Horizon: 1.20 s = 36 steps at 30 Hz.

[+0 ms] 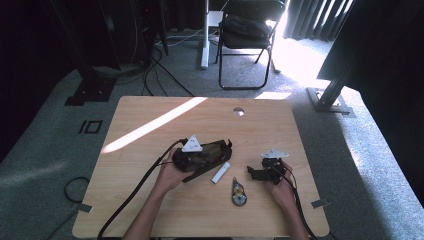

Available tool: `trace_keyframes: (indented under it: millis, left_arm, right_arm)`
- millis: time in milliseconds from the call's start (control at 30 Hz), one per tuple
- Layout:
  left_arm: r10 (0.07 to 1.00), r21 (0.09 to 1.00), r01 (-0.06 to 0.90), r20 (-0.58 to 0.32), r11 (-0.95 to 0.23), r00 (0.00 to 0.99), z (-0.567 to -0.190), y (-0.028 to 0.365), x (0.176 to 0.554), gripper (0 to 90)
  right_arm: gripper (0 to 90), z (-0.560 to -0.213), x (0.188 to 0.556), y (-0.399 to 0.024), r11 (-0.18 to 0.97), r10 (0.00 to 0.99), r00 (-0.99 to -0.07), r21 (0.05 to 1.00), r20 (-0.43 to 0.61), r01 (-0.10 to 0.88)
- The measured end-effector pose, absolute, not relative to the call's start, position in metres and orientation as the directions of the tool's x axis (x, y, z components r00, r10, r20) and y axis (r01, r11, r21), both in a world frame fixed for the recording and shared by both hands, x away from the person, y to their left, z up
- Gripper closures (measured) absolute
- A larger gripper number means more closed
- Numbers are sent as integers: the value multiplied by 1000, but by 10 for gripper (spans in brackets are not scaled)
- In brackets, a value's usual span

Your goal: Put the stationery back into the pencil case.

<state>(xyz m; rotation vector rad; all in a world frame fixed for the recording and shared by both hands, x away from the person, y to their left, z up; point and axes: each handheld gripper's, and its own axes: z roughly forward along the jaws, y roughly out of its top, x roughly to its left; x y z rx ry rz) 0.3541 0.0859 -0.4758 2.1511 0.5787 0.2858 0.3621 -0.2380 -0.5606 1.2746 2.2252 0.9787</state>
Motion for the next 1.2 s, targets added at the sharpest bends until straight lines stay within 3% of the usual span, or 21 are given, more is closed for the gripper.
trace_keyframes:
  millis: [1200]
  left_arm:
    - [479,810,275,9,-518,878,-475,57,328,683]
  right_arm:
    - [137,-561,362,-238,342,861,-509,735,4,586]
